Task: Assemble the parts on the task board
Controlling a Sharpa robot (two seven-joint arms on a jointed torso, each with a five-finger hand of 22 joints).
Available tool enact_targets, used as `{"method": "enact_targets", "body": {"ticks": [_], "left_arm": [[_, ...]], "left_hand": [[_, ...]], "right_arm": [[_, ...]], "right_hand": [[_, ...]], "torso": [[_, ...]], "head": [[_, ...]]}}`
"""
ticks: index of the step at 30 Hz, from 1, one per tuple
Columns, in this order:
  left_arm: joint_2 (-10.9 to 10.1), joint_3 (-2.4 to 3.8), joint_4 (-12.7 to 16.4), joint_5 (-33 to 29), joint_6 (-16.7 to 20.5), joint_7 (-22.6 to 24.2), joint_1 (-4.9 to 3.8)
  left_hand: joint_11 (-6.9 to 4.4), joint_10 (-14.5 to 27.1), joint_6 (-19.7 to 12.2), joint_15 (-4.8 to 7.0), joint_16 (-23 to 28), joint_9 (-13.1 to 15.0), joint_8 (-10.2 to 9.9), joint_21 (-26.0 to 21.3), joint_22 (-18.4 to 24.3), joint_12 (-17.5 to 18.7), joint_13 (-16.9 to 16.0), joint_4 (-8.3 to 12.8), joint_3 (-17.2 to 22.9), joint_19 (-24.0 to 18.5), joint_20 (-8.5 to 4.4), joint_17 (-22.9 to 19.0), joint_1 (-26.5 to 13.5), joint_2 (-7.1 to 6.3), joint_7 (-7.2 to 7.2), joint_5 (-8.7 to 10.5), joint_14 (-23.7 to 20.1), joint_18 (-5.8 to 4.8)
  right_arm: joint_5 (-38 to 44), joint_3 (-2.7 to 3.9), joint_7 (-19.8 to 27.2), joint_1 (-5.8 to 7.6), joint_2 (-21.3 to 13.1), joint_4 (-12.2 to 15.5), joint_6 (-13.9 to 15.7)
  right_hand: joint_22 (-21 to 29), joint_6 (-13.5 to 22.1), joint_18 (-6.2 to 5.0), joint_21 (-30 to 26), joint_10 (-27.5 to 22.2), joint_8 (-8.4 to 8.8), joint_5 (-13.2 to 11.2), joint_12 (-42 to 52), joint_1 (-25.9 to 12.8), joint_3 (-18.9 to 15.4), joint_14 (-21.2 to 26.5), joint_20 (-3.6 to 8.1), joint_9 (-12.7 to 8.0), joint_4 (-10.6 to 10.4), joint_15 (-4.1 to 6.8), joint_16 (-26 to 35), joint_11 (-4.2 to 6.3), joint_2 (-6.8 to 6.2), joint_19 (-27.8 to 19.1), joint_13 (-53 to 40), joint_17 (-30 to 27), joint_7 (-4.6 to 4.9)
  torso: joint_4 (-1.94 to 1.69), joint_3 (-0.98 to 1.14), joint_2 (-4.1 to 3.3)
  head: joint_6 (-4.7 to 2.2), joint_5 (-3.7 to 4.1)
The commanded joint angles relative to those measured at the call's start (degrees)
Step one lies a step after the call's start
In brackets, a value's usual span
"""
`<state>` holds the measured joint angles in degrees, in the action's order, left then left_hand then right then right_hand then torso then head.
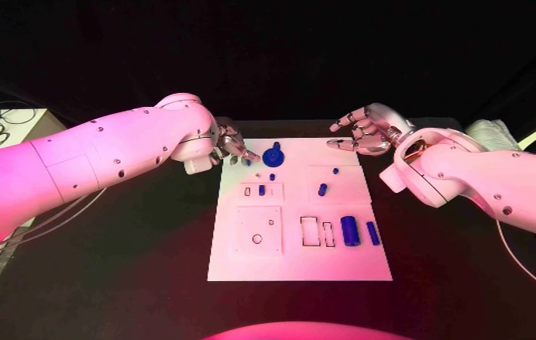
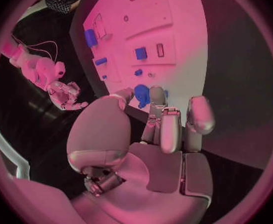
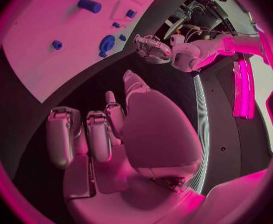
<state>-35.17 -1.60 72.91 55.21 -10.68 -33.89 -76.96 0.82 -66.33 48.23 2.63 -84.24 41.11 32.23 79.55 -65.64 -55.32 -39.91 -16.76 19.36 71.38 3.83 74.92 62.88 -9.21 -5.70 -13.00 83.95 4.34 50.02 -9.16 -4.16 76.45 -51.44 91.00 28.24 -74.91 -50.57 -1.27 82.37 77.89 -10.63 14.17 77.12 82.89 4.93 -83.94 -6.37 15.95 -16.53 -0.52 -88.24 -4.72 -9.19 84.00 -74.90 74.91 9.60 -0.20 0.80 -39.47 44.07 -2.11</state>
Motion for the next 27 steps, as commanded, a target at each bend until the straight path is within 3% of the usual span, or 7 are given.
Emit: {"method": "enact_targets", "body": {"ticks": [1, 11, 17, 27], "left_arm": [[1.26, 0.1, -2.22, -0.57, -0.44, 1.83, -0.39], [5.02, 0.13, -9.18, 0.11, -1.91, 2.5, -0.82], [6.92, -0.17, -12.66, 0.62, -3.09, 2.58, -0.84], [8.54, -0.59, -16.31, 1.06, -4.1, 2.95, -0.82]], "left_hand": [[0.43, -0.17, -0.37, -0.42, -0.17, -0.06, -0.24, 0.01, -0.14, -0.26, -0.13, 0.19, -0.21, 0.15, 0.25, 4.96, 0.54, 0.1, 0.12, -0.24, 2.73, 1.01], [0.46, -0.23, -0.37, -0.45, -0.25, -0.14, -0.33, 0.12, -0.39, -0.38, -0.24, 0.17, -0.18, 0.35, 0.28, 5.1, 0.64, 0.19, 0.09, -0.25, 2.79, 0.95], [0.47, -0.18, -0.35, -0.46, -0.32, -0.18, -0.36, 0.12, -0.39, -0.33, -0.14, 0.15, -0.18, 0.35, 0.3, 5.2, 0.67, 0.24, 0.08, -0.24, 2.83, 0.96], [0.48, -0.18, -0.34, -0.47, -0.27, -0.2, -0.38, 0.08, -0.28, -0.35, -0.16, 0.15, -0.17, 0.27, 0.31, 5.12, 0.69, 0.26, 0.07, -0.23, 2.8, 0.98]], "right_arm": [[0.52, 0.0, 0.81, -0.04, 0.07, -0.02, -0.05], [0.52, 0.01, 0.79, -0.04, 0.09, 0.19, 0.0], [0.51, 0.01, 0.79, -0.03, -0.04, 0.48, 0.06], [0.56, 0.02, 0.78, -0.01, -0.16, 0.71, 0.12]], "right_hand": [[-9.72, 0.04, -0.69, -0.26, -0.4, -0.33, -0.28, -0.26, -0.7, -0.29, -5.04, 0.1, -0.07, -0.13, 0.12, 0.31, -0.06, -0.07, 2.29, -2.18, 11.64, 0.02], [-9.72, 0.04, -0.69, -0.26, -0.4, -0.33, -0.28, -0.26, -0.7, -0.29, -5.04, 0.1, -0.07, -0.13, 0.12, 0.31, -0.06, -0.07, 2.29, -2.18, 11.64, 0.02], [-9.79, 0.05, -0.66, -0.16, -0.39, -0.35, -0.22, -0.25, -0.75, -0.28, -5.04, 0.1, -0.08, -0.1, 0.12, 0.3, -0.06, -0.05, 2.34, -2.19, 11.65, 0.01], [-9.75, 0.05, -0.68, -0.23, -0.46, -0.36, -0.16, -0.31, -0.77, -0.28, -5.03, 0.1, -0.09, -0.09, 0.12, 0.33, -0.06, -0.03, 2.31, -2.12, 11.61, 0.01]], "torso": [[0.13, -0.04, -0.16], [0.29, -0.22, -0.74], [0.35, -0.33, -1.13], [0.46, -0.38, -1.54]], "head": [[-0.16, -0.14], [-0.47, -0.12], [-0.56, -0.08], [-0.85, -0.09]]}}
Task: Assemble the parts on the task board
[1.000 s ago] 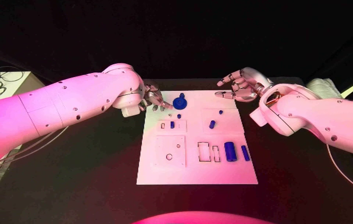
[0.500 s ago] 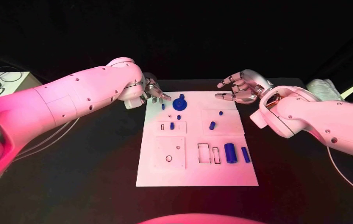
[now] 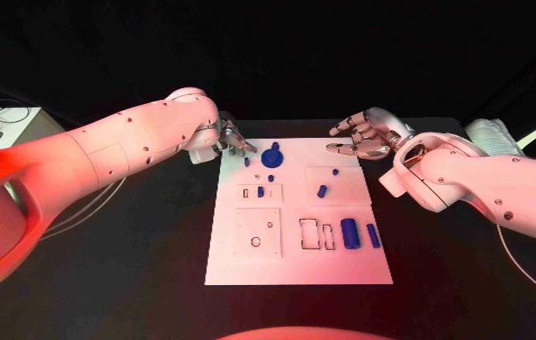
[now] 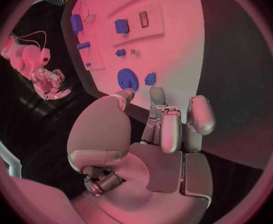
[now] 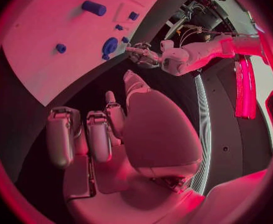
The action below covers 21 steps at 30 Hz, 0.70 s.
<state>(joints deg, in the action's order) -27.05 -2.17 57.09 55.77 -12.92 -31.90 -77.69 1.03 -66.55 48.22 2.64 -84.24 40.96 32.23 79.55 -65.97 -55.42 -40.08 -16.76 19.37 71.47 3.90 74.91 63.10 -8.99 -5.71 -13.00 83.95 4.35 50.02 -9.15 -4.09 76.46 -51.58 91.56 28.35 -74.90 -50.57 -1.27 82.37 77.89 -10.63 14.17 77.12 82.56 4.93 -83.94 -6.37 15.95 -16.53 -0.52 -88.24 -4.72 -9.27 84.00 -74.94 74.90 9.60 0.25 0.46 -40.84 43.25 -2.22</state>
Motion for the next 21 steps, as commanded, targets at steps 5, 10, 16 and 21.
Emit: {"method": "enact_targets", "body": {"ticks": [5, 10, 16, 21], "left_arm": [[0.81, -0.12, -1.31, 0.54, -2.53, 0.95, -0.08], [0.97, -0.23, -1.97, 0.55, -3.3, 0.76, -0.08], [1.23, -0.59, -2.57, 0.51, -4.45, 0.73, -0.06], [1.54, -0.94, -2.86, 0.37, -5.05, 0.87, 0.0]], "left_hand": [[0.28, 0.08, -0.31, -0.49, -0.28, -0.07, -0.39, 0.06, 0.08, -0.24, 0.06, 0.15, -0.18, 0.17, 0.24, 5.14, 0.5, 0.05, 0.08, -0.2, 2.81, 0.98], [0.29, 0.12, -0.27, -0.51, -0.29, -0.1, -0.4, 0.02, 0.17, -0.23, 0.09, 0.15, -0.19, 0.1, 0.26, 5.14, 0.54, 0.08, 0.07, -0.16, 2.81, 1.0], [0.32, 0.34, 0.06, -0.57, -0.28, -0.3, -0.5, 0.01, 0.17, -0.27, 0.18, 0.26, -0.06, 0.07, 0.37, 5.1, 1.17, 0.38, 0.07, -0.02, 2.78, 1.01], [0.33, 0.51, 0.18, -0.59, -0.28, -0.46, -0.63, -0.07, 0.32, -0.25, 0.32, 0.31, 0.07, -0.06, 0.43, 5.07, 1.68, 0.57, 0.06, -0.01, 2.76, 1.05]], "right_arm": [[0.58, 0.01, 0.71, -0.02, -0.02, 0.17, 0.02], [0.58, 0.01, 0.71, -0.01, -0.05, 0.17, 0.03], [0.59, 0.01, 0.7, -0.01, -0.07, 0.18, 0.02], [0.6, 0.01, 0.71, -0.01, -0.05, 0.19, 0.01]], "right_hand": [[-9.76, 0.05, -0.68, -0.23, -0.46, -0.36, -0.17, -0.31, -0.44, -0.27, -5.03, 0.1, -0.09, -0.09, 0.12, 0.33, -0.06, 0.05, 2.31, -2.09, 11.62, 0.01], [-9.76, 0.05, -0.68, -0.23, -0.46, -0.36, -0.17, -0.31, -0.44, -0.27, -5.03, 0.1, -0.09, -0.09, 0.12, 0.33, -0.06, 0.05, 2.31, -2.09, 11.62, 0.01], [-9.76, 0.05, -0.68, -0.23, -0.46, -0.36, -0.17, -0.31, -0.44, -0.27, -5.03, 0.1, -0.09, -0.09, 0.12, 0.33, -0.06, 0.05, 2.31, -2.09, 11.62, 0.01], [-9.72, 0.05, -0.69, -0.3, -0.43, -0.39, -0.01, -0.28, -0.48, -0.25, -5.03, 0.1, -0.12, -0.05, 0.13, 0.34, -0.05, 0.09, 2.29, -2.1, 11.61, 0.0]], "torso": [[0.0, -0.06, -0.13], [-0.03, -0.03, -0.07], [-0.04, -0.07, -0.09], [0.01, -0.08, -0.13]], "head": [[0.03, 0.04], [0.16, -0.01], [0.13, 0.06], [0.19, 0.05]]}}
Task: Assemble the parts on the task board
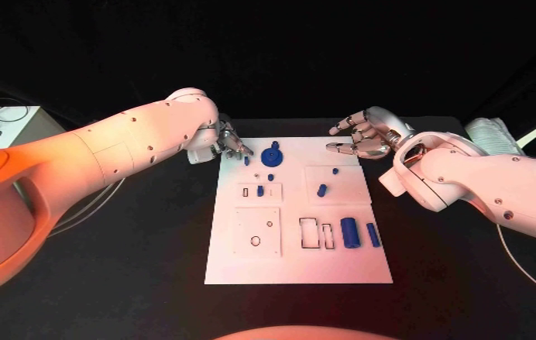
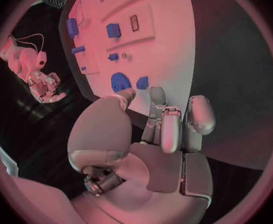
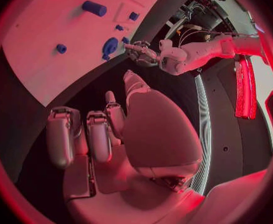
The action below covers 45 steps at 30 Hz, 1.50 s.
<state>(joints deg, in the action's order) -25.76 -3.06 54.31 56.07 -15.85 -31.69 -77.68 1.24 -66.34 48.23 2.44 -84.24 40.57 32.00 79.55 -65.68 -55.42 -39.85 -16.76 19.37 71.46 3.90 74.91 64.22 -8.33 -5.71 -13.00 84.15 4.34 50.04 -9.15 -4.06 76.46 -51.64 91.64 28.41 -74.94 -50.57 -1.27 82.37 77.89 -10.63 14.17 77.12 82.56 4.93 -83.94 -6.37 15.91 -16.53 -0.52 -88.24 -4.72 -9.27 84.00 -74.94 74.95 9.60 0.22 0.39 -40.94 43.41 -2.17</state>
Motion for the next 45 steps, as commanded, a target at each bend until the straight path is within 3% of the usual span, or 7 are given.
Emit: {"method": "enact_targets", "body": {"ticks": [1, 15, 22, 26, 34, 39, 45], "left_arm": [[0.31, -0.1, -0.11, 0.03, -2.17, 0.69, 0.0], [0.61, -0.33, -0.23, -0.35, -1.98, 0.8, 0.04], [0.58, -0.35, -0.11, -0.48, -2.14, 0.9, 0.04], [0.57, -0.36, -0.01, -0.75, -1.96, 1.15, 0.04], [0.38, -0.36, 0.24, -2.59, -0.79, 2.16, 0.07], [-0.06, -0.36, 0.88, -3.53, -0.12, 2.57, 0.14], [-1.49, -0.31, 2.89, -4.86, 1.55, 2.58, 0.19]], "left_hand": [[0.12, 0.3, 0.18, -0.39, -0.28, -0.07, -0.4, -0.08, 0.03, -0.25, 0.1, 0.31, 0.07, -0.06, 0.44, 5.08, 0.56, -0.09, 0.06, -0.01, 2.56, 1.05], [0.14, 0.29, 0.31, -0.43, -0.38, -0.38, -0.7, 0.0, -0.19, -0.49, -0.03, 0.28, 0.31, 0.08, 0.51, 5.22, 1.22, 0.35, 0.03, -0.01, 2.59, 1.02], [-0.21, 0.26, 1.32, -0.16, -0.56, -1.02, -1.03, 0.03, -0.34, -0.93, -0.08, 1.0, 2.32, 0.12, 0.52, 5.42, 4.94, 1.55, 0.43, 0.04, 2.66, 1.03], [-0.6, 0.15, 1.8, 0.19, -0.78, -1.22, -1.02, 0.14, -0.64, -1.06, -0.01, 2.81, 5.75, 0.3, 0.32, 5.75, 8.65, 2.23, 0.83, 0.09, 2.8, 0.98], [-1.22, -0.73, 2.51, 0.73, -1.16, -0.04, 0.73, 0.33, -1.12, -1.22, 0.06, 5.35, 12.24, 0.58, -0.09, 6.37, 10.67, 2.64, 1.46, 0.1, 3.05, 0.91], [-1.29, -1.72, 1.98, 0.78, -1.43, 1.83, 2.94, 0.58, -1.65, -1.64, -0.22, 8.24, 19.17, 0.86, -0.31, 6.82, 9.3, 1.54, 1.48, 0.1, 3.22, 0.82], [-1.41, -2.77, 2.04, 0.93, -1.75, 2.63, 3.96, 1.09, -2.69, -2.55, -1.16, 9.98, 22.43, 1.66, -0.44, 7.38, 7.93, 0.83, 1.61, 0.01, 3.46, 0.62]], "right_arm": [[0.58, 0.02, 0.68, -0.01, 0.0, 0.12, -0.05], [0.58, 0.02, 0.68, -0.01, 0.06, 0.12, -0.09], [0.58, 0.02, 0.63, -0.01, 0.1, 0.06, -0.17], [0.58, 0.02, 0.62, -0.01, 0.16, -0.01, -0.21], [0.58, 0.02, 0.64, -0.01, 0.3, -0.16, -0.3], [0.58, 0.02, 0.65, -0.01, 0.35, -0.21, -0.33], [0.58, 0.02, 0.67, -0.02, 0.35, -0.25, -0.34]], "right_hand": [[-9.68, 0.05, -0.69, -0.3, -0.43, -0.39, -0.01, -0.28, -0.48, -0.25, -5.03, 0.1, -0.07, -0.05, 0.13, 0.34, -0.05, 0.09, 2.29, -2.1, 11.57, 0.0], [-9.68, 0.05, -0.69, -0.3, -0.43, -0.39, -0.01, -0.28, -0.48, -0.25, -5.03, 0.1, -0.07, -0.05, 0.13, 0.34, -0.05, 0.09, 2.29, -2.1, 11.57, 0.0], [-9.68, 0.05, -0.69, -0.3, -0.43, -0.39, -0.01, -0.28, -0.48, -0.25, -5.03, 0.1, -0.07, -0.05, 0.13, 0.34, -0.05, 0.09, 2.29, -2.1, 11.57, 0.0], [-9.68, 0.05, -0.69, -0.3, -0.43, -0.39, -0.01, -0.28, -0.48, -0.25, -5.03, 0.1, -0.07, -0.05, 0.13, 0.34, -0.05, 0.09, 2.29, -2.1, 11.57, 0.0], [-9.74, 0.04, -0.67, -0.21, -0.32, -0.45, 0.19, -0.16, -0.52, -0.18, -5.04, 0.11, -0.11, -0.02, 0.14, 0.35, -0.03, 0.15, 2.35, -2.2, 11.57, -0.01], [-9.76, 0.03, -0.66, -0.19, -0.26, -0.46, 0.24, -0.1, -0.52, -0.16, -5.04, 0.11, -0.11, -0.02, 0.14, 0.34, -0.03, 0.18, 2.36, -2.26, 11.59, -0.02], [-9.76, 0.03, -0.66, -0.19, -0.26, -0.46, 0.24, -0.1, -0.52, -0.16, -5.04, 0.11, -0.11, -0.02, 0.14, 0.34, -0.03, 0.18, 2.36, -2.26, 11.59, -0.02]], "torso": [[0.05, -0.01, -0.04], [0.03, 0.05, -0.04], [0.0, 0.06, -0.02], [-0.03, 0.05, 0.01], [0.0, 0.09, 0.0], [-0.02, 0.09, 0.04], [-0.03, 0.15, 0.1]], "head": [[0.06, -0.02], [0.14, -0.05], [0.15, -0.07], [0.22, -0.12], [0.32, -0.2], [0.36, -0.2], [0.37, -0.33]]}}
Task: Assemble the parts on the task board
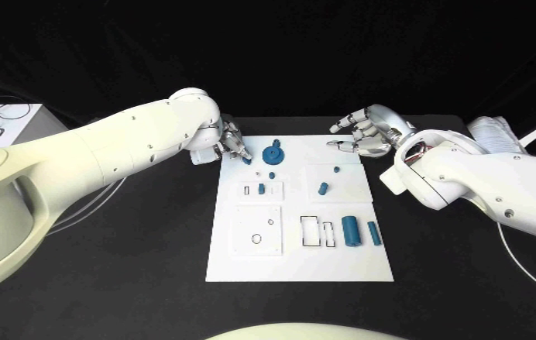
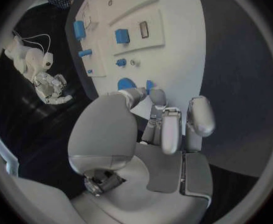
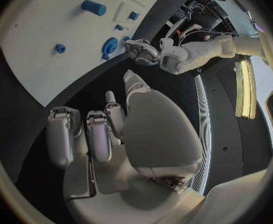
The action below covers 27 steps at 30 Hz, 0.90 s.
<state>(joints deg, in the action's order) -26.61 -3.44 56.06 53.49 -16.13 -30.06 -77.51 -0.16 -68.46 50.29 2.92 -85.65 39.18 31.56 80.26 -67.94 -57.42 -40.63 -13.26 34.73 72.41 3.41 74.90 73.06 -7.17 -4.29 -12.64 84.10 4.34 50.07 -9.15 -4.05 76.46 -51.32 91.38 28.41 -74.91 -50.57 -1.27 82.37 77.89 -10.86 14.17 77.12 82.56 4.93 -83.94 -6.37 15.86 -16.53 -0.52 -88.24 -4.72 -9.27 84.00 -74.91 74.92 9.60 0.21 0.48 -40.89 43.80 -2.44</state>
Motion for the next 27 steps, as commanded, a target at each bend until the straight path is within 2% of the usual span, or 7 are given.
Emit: {"method": "enact_targets", "body": {"ticks": [1, 5, 12, 17, 21, 27], "left_arm": [[-1.03, 0.08, 1.68, -2.65, 2.11, 0.89, 0.03], [-3.44, 0.2, 5.13, -4.27, 3.95, 0.6, 0.03], [-8.32, 0.28, 12.27, -5.87, 7.61, 0.49, 0.03], [-11.14, 0.09, 16.77, -6.05, 9.68, 0.48, 0.2], [-13.06, -0.3, 20.06, -5.0, 11.72, 0.61, 0.65], [-14.41, -1.4, 23.05, -3.02, 13.45, 0.88, 1.34]], "left_hand": [[-0.07, -1.0, 0.07, 0.51, -0.44, 4.17, 4.62, 0.57, -0.82, -0.85, -0.74, 6.87, 7.73, 1.04, 0.0, 7.56, -1.3, -0.59, 0.25, -0.41, 3.58, 0.54], [-0.34, -2.17, 0.51, 0.75, -0.9, 4.52, 5.18, 1.02, -1.71, -1.78, -1.82, 8.1, 9.75, 1.78, -0.22, 8.41, -2.62, -1.43, 0.5, -0.68, 3.93, 0.36], [-0.97, -4.75, 2.0, 1.3, -1.35, 4.83, 5.97, 1.81, -3.31, -3.88, -4.77, 9.94, 12.89, 3.12, -0.78, 9.28, -5.37, -3.25, 1.17, -2.62, 4.26, 0.03], [-1.36, -5.74, 3.09, 1.6, -1.62, 5.21, 6.55, 1.58, -2.82, -4.26, -5.48, 10.54, 13.76, 2.71, -1.06, 9.78, -6.7, -3.97, 1.62, -4.3, 4.42, 0.15], [-1.66, -6.41, 3.73, 1.86, -1.79, 5.61, 6.96, 1.74, -3.24, -4.45, -5.93, 10.81, 14.25, 3.04, -1.27, 10.1, -7.54, -4.28, 1.95, -5.67, 4.52, 0.06], [-1.96, -6.77, 4.25, 2.13, -1.91, 6.1, 7.38, 1.96, -3.75, -4.05, -5.53, 11.09, 14.88, 3.46, -1.47, 10.31, -8.42, -4.55, 2.28, -7.42, 4.59, -0.06]], "right_arm": [[0.55, 0.01, 0.65, -0.02, 0.02, 0.01, -0.36], [0.55, 0.01, 0.66, -0.02, -0.08, 0.0, -0.36], [0.51, 0.0, 0.67, -0.02, -0.24, -0.07, -0.39], [0.42, 0.0, 0.71, -0.04, -0.26, -0.16, -0.42], [0.36, 0.0, 0.73, -0.07, -0.26, -0.24, -0.44], [0.33, 0.0, 0.75, -0.16, -0.2, -0.33, -0.45]], "right_hand": [[-9.79, 0.03, -0.66, -0.19, -0.26, -0.23, 0.24, -0.1, -0.52, -0.16, -5.04, 0.11, -0.06, -0.02, 0.14, 0.34, -0.03, 0.18, 2.36, -2.28, 11.61, -0.02], [-9.79, 0.03, -0.66, -0.19, -0.26, -0.23, 0.24, -0.1, -0.52, -0.16, -5.04, 0.11, -0.06, -0.02, 0.14, 0.34, -0.03, 0.18, 2.36, -2.28, 11.61, -0.02], [-9.76, 0.01, -0.67, -0.24, -0.28, -0.26, 0.38, -0.12, -0.55, -0.13, -5.01, 0.12, -0.07, -0.03, 0.15, 0.39, -0.02, 0.23, 2.35, -2.25, 11.53, -0.02], [-9.76, 0.01, -0.67, -0.24, -0.28, -0.26, 0.38, -0.12, -0.55, -0.13, -5.01, 0.12, -0.07, -0.03, 0.15, 0.39, -0.02, 0.23, 2.35, -2.25, 11.53, -0.02], [-9.76, 0.01, -0.67, -0.24, -0.28, -0.26, 0.38, -0.12, -0.55, -0.13, -5.01, 0.12, -0.07, -0.03, 0.15, 0.39, -0.02, 0.23, 2.35, -2.25, 11.53, -0.02], [-9.76, 0.01, -0.67, -0.24, -0.28, -0.26, 0.38, -0.12, -0.55, -0.13, -5.01, 0.12, -0.07, -0.03, 0.15, 0.39, -0.02, 0.23, 2.35, -2.25, 11.53, -0.02]], "torso": [[-0.04, 0.08, 0.11], [-0.06, 0.09, 0.18], [-0.51, 0.18, 0.75], [-0.76, 0.09, 1.13], [-0.88, 0.13, 1.35], [-0.96, 0.11, 1.38]], "head": [[0.04, -0.04], [0.06, -0.07], [0.5, 0.01], [0.97, 0.09], [1.26, 0.0], [1.51, -0.23]]}}
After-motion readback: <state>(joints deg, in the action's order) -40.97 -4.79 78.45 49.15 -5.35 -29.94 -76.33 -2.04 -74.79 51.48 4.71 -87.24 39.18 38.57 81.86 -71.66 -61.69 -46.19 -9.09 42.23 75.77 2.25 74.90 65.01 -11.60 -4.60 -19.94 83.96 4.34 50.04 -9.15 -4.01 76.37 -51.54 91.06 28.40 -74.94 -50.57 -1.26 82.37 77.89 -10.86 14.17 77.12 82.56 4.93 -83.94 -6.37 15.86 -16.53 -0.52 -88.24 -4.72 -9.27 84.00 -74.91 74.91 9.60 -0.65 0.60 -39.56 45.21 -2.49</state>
